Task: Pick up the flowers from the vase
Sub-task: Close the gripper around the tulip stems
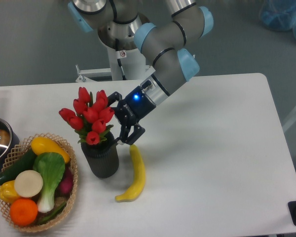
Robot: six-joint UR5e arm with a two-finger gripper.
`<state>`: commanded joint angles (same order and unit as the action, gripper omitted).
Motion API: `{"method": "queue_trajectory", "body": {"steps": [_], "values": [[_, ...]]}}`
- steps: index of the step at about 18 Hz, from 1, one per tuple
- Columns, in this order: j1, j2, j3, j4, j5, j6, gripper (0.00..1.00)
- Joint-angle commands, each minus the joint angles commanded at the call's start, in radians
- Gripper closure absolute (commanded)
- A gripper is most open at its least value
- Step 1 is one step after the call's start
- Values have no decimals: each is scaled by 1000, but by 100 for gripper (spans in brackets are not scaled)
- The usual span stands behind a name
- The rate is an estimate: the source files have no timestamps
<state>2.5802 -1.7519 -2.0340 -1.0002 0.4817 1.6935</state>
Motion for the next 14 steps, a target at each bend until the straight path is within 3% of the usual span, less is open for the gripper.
{"method": "queue_trajectory", "body": {"steps": [14], "values": [[-55,-1,8,3,-40,0,0]]}}
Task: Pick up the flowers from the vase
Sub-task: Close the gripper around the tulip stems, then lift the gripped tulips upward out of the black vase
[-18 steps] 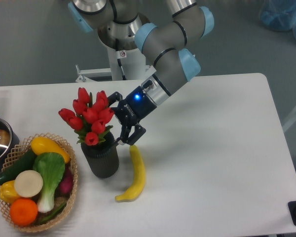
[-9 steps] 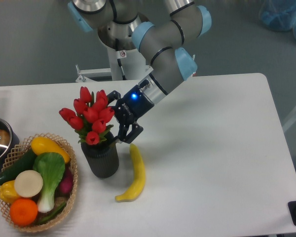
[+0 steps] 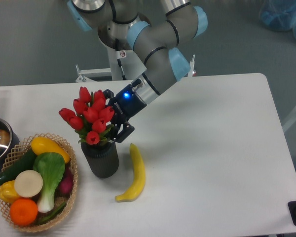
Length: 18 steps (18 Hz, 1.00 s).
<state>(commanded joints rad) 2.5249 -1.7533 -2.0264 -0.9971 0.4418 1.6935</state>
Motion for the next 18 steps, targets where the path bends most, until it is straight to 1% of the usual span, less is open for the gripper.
{"method": "queue_trajectory", "body": {"steps": [7,8,11,14,16,17,18], "values": [[2,0,-8,0,-8,3,0],[3,0,-11,0,-8,5,2],[8,-2,-15,0,-9,3,19],[11,-2,-18,2,-9,5,29],[12,-2,-18,2,-12,3,30],[12,0,-18,2,-17,2,34],[12,5,-21,0,-18,2,35]]}}
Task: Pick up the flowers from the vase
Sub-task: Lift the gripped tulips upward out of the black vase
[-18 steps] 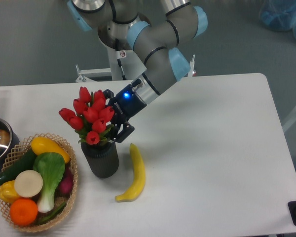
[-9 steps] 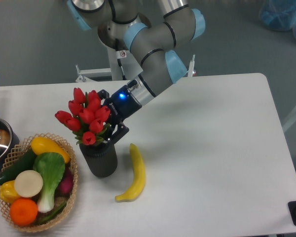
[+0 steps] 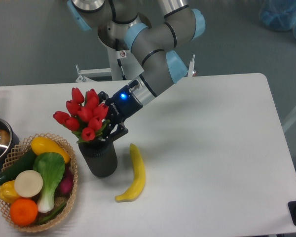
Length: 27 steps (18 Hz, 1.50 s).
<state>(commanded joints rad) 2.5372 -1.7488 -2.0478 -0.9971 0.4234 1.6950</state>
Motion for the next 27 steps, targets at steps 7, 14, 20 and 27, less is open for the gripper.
{"method": "queue_trajectory", "body": {"steps": [7,14,20,27], "values": [[8,3,-11,2,-29,0,52],[14,3,-15,0,-51,0,57],[26,3,-15,-2,-136,-3,56],[41,24,27,0,-158,-139,55]]}}
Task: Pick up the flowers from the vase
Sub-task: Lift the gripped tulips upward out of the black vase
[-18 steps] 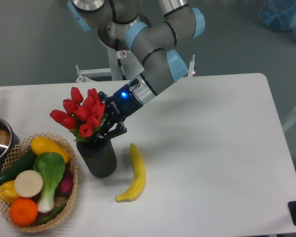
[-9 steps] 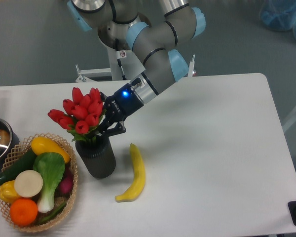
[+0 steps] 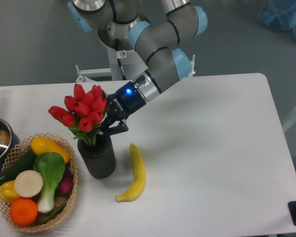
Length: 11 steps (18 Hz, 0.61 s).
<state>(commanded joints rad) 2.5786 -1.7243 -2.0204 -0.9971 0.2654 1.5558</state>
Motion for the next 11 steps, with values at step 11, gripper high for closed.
{"method": "queue_trajectory", "body": {"steps": [11], "values": [[31,74,38,-2,0,-215,53]]}}
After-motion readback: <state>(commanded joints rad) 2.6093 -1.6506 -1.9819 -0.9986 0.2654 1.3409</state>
